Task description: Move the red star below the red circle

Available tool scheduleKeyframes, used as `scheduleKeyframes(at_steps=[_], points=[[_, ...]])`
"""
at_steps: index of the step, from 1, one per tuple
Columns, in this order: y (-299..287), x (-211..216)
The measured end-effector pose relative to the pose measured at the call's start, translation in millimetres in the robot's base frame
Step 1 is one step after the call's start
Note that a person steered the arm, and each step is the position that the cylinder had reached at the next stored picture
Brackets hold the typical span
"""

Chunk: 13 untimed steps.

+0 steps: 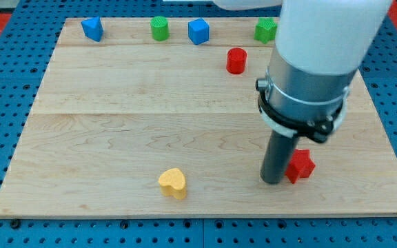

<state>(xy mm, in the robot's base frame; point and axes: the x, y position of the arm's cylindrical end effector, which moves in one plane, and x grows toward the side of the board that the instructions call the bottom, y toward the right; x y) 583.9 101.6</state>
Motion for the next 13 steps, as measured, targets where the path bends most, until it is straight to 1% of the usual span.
scheduleKeyframes(at_steps=[1,2,3,4,5,6,7,8,10,12,13], points=[[48.5,15.4],[37.4,-43.6],[-16.9,-87.7],[-46.7,-105.9],[-29.6,-91.7],[-10.2,-97.8],[-12.6,-150.7],[-9.9,-173.3],[-3.4,-174.3],[29.9,-174.9],[70.0,-72.9]])
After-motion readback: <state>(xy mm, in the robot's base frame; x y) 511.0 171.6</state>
